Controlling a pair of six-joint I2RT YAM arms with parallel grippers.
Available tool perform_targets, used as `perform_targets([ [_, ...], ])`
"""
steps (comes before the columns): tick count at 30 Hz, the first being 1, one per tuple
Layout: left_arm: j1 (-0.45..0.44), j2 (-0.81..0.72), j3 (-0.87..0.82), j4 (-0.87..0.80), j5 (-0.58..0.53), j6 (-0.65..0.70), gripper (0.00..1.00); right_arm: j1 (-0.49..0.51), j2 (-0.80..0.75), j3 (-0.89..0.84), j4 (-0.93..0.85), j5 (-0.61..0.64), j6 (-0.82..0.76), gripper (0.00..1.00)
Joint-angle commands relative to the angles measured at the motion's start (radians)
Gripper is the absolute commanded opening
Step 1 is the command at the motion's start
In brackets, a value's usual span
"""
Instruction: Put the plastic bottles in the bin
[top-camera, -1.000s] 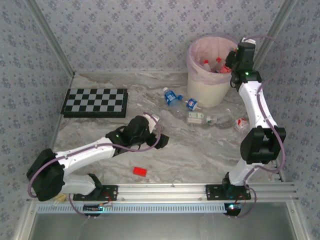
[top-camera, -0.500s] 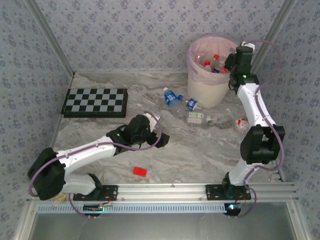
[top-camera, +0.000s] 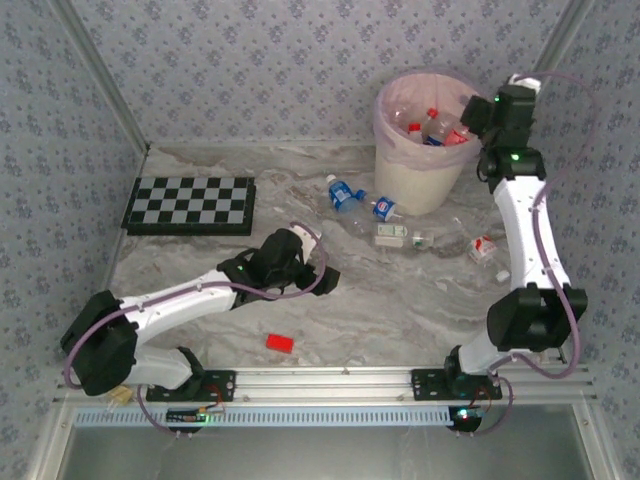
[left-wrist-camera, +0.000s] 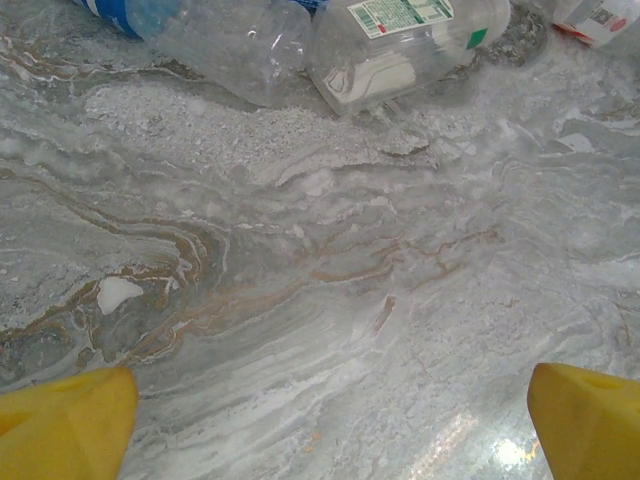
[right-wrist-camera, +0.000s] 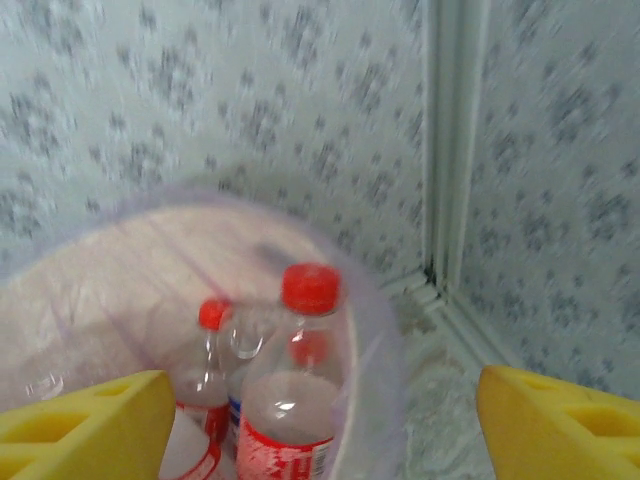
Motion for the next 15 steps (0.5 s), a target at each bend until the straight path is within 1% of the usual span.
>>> perform_targets([
  [1,0.010,0.029,0.045,0.033,0.022,-0.020,1.00,-0.024,-0.011,0.093,-0.036,-0.014,-0.029,0.78],
  [3,0.010,0.048,0.055,0.035,0.030,-0.023,1.00,-0.039,0.022,0.146,-0.064,-0.023,-0.029,0.75],
  [4,0.010,0.055,0.059,0.035,0.035,-0.023,1.00,-0.048,0.041,0.169,-0.072,-0.031,-0.026,0.71],
  [7,0.010,0.068,0.063,0.036,0.044,-0.026,1.00,-0.072,0.105,0.241,-0.091,-0.067,-0.015,0.54],
  [9,0.009,0.068,0.062,0.037,0.044,-0.031,1.00,-0.069,0.157,0.308,-0.125,-0.087,-0.017,0.45],
  [12,0.011,0.065,0.063,0.042,0.032,-0.049,1.00,-0.043,0.202,0.355,-0.141,-0.089,-0.035,0.41],
  [15,0.022,0.077,0.084,0.036,0.011,-0.095,1.00,-0.032,0.228,0.362,-0.139,-0.096,-0.031,0.31],
])
